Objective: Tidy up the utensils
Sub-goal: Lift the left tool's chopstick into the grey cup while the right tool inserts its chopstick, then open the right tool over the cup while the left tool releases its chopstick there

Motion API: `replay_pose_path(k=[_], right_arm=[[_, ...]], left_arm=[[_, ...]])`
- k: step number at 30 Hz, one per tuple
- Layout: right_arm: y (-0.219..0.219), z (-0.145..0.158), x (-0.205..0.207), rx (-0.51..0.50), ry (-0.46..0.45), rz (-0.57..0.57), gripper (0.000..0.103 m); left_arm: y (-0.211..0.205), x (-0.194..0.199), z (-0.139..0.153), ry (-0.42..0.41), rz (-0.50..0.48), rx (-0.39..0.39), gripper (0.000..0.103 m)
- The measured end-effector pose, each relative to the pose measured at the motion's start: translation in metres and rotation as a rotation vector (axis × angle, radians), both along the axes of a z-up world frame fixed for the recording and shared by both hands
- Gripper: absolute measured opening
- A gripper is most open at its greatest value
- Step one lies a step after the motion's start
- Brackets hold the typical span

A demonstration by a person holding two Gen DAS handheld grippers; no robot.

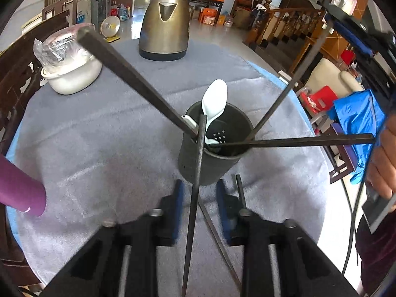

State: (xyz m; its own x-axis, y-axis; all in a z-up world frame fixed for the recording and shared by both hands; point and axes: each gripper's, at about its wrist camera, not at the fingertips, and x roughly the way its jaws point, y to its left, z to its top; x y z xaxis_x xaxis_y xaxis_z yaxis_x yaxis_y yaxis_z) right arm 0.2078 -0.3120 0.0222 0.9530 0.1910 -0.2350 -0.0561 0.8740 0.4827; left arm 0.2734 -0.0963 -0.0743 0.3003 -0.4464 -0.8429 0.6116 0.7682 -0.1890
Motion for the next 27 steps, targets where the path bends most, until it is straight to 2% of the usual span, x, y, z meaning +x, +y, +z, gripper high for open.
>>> replay_pose_path(k=[3,6,8,11,15,18,20,22,24,27], right_arm=[[-0.012,-0.007,-0.006,0.076,0.01,0.026,0.011],[-0.023,-0.013,-0.014,0.15,0.005,0.029,0.013],[-0.03,-0.016,-0.017,0.199,0.002,0.028,0.02],[-0.044,-0.023,-0.023,0.276,-0.003,0.025,0.022],[-0.062,-0.028,-0.035,0.343,-0.026,0.009,0.022],[-0.072,-0.034,-0.05,0.381,-0.043,-0.017,0.022],[-0.078,-0.037,-0.061,0.388,-0.049,-0.026,0.022],[-0.079,-0.041,-0.071,0.385,-0.046,-0.035,0.022],[-0.079,-0.045,-0.078,0.381,-0.034,-0.039,0.022],[-0.08,-0.056,-0.086,0.388,-0.002,-0.042,0.022]], left_arm=[[-0.002,0.0,0.001,-0.009,0.008,0.005,0.007],[-0.003,-0.004,0.004,-0.033,0.005,0.002,0.004],[-0.001,-0.008,0.01,-0.05,0.006,-0.005,0.003],[0.003,-0.019,0.031,-0.077,-0.004,-0.053,0.003],[0.005,-0.034,0.072,-0.166,-0.015,-0.112,0.003],[0.002,-0.041,0.093,-0.249,-0.04,-0.091,0.003],[0.001,-0.039,0.09,-0.238,-0.05,-0.072,0.003],[-0.001,-0.035,0.074,-0.202,-0.057,-0.035,0.006],[-0.006,-0.03,0.05,-0.153,-0.049,0.027,0.016],[-0.01,-0.019,0.022,-0.102,-0.019,0.066,0.02]])
